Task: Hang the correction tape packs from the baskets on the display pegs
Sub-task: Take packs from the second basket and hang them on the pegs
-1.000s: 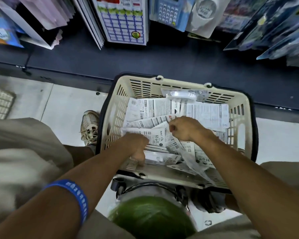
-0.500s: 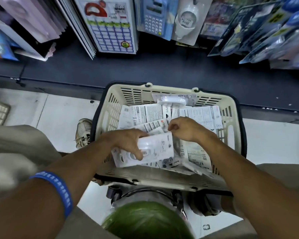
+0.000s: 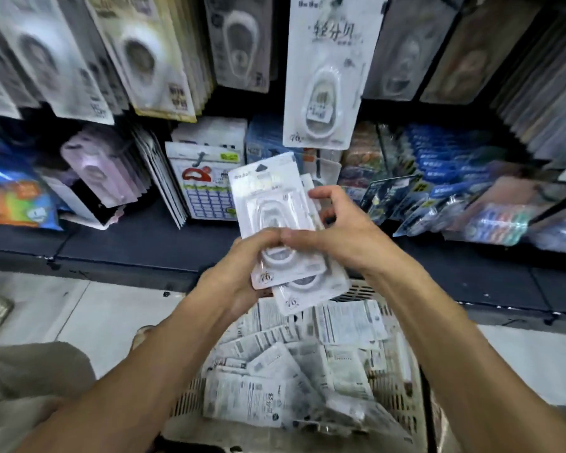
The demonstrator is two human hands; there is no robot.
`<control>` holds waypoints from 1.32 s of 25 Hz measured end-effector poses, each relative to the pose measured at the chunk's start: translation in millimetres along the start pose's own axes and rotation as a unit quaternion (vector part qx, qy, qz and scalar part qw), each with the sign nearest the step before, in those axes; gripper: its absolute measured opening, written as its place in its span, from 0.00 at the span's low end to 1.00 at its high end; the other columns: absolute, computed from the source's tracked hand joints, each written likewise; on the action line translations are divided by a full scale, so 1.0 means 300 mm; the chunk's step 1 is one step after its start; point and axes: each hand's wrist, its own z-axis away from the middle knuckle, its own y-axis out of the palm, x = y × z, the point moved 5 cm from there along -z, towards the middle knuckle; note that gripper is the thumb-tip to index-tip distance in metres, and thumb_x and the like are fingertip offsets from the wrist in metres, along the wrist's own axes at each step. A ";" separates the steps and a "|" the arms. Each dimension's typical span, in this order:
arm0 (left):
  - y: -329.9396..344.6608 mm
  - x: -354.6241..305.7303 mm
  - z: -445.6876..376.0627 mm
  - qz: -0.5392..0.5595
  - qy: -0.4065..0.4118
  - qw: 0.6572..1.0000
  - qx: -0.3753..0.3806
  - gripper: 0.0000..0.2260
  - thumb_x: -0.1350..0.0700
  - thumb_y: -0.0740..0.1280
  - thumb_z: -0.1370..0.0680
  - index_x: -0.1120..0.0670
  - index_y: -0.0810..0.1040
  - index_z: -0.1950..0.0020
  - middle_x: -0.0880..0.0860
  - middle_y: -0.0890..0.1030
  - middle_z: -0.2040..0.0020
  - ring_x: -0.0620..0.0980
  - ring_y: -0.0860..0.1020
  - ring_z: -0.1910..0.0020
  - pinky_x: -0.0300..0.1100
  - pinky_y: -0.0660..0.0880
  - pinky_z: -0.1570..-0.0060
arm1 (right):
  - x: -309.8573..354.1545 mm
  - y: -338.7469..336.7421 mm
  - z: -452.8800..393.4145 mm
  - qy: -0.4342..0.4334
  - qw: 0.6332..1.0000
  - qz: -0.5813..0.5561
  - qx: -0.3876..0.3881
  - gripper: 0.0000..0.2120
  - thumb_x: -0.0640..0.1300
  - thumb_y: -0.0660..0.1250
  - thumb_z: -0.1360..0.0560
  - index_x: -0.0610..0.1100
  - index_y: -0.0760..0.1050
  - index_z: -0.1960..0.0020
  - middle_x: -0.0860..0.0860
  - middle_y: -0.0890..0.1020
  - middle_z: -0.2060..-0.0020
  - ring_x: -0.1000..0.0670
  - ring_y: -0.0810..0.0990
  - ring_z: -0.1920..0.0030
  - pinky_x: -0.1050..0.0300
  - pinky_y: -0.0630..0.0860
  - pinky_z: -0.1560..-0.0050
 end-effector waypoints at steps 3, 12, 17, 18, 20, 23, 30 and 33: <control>0.164 -0.097 0.054 0.074 0.024 0.995 0.065 0.11 0.49 0.77 0.32 0.51 0.89 0.52 0.56 0.87 0.49 0.55 0.87 0.54 0.50 0.83 0.56 | 0.143 -0.120 0.075 -0.082 0.992 -0.016 -0.090 0.34 0.57 0.82 0.44 0.58 0.74 0.41 0.56 0.82 0.56 0.59 0.84 0.61 0.61 0.79 0.63; 0.429 -0.314 0.148 -0.138 0.142 0.975 0.098 0.17 0.58 0.79 0.39 0.49 0.87 0.51 0.56 0.88 0.52 0.58 0.87 0.51 0.55 0.82 0.46 | 0.289 -0.278 0.212 -0.100 0.976 -0.007 -0.194 0.23 0.72 0.70 0.35 0.53 0.79 0.55 0.55 0.82 0.56 0.60 0.82 0.59 0.60 0.74 0.59; 0.411 -0.325 0.141 -0.171 0.125 0.962 0.174 0.35 0.65 0.81 0.39 0.47 0.77 0.35 0.56 0.86 0.43 0.57 0.85 0.45 0.50 0.83 0.49 | 0.289 -0.279 0.189 -0.094 0.961 -0.183 -0.186 0.14 0.50 0.78 0.29 0.45 0.80 0.49 0.49 0.88 0.59 0.49 0.87 0.60 0.59 0.80 0.66; 0.399 -0.316 0.137 -0.164 0.122 0.964 0.168 0.38 0.66 0.82 0.40 0.46 0.75 0.34 0.56 0.86 0.43 0.58 0.85 0.45 0.51 0.83 0.49 | 0.291 -0.286 0.184 -0.101 0.951 -0.220 -0.192 0.15 0.50 0.77 0.28 0.44 0.79 0.46 0.48 0.88 0.57 0.48 0.88 0.59 0.58 0.80 0.65; 0.374 -0.314 0.119 -0.149 0.122 0.972 0.133 0.39 0.66 0.82 0.41 0.46 0.74 0.34 0.56 0.87 0.46 0.59 0.86 0.48 0.53 0.84 0.52 | 0.295 -0.298 0.176 -0.119 0.940 -0.251 -0.198 0.19 0.53 0.76 0.29 0.45 0.79 0.43 0.49 0.88 0.54 0.49 0.88 0.54 0.55 0.82 0.57; 0.343 -0.346 0.106 -0.148 0.123 0.977 0.096 0.39 0.64 0.82 0.46 0.46 0.76 0.38 0.56 0.88 0.51 0.60 0.87 0.54 0.52 0.83 0.59 | 0.287 -0.333 0.192 -0.154 0.928 -0.240 -0.240 0.20 0.56 0.77 0.35 0.47 0.79 0.49 0.51 0.87 0.58 0.51 0.86 0.60 0.60 0.80 0.63; 0.257 -0.508 0.127 -0.084 0.194 0.976 0.057 0.24 0.64 0.77 0.41 0.47 0.83 0.48 0.58 0.88 0.52 0.61 0.87 0.60 0.52 0.83 0.66 | 0.262 -0.465 0.234 -0.150 0.915 -0.209 -0.312 0.19 0.53 0.80 0.32 0.53 0.79 0.44 0.48 0.88 0.54 0.48 0.87 0.63 0.60 0.74 0.76; 0.272 -0.497 0.143 -0.074 0.195 0.975 0.076 0.26 0.65 0.77 0.41 0.50 0.82 0.44 0.59 0.87 0.50 0.62 0.87 0.58 0.52 0.83 0.65 | 0.253 -0.473 0.219 -0.130 0.907 -0.231 -0.328 0.29 0.57 0.80 0.38 0.56 0.76 0.39 0.48 0.88 0.51 0.47 0.87 0.60 0.59 0.76 0.74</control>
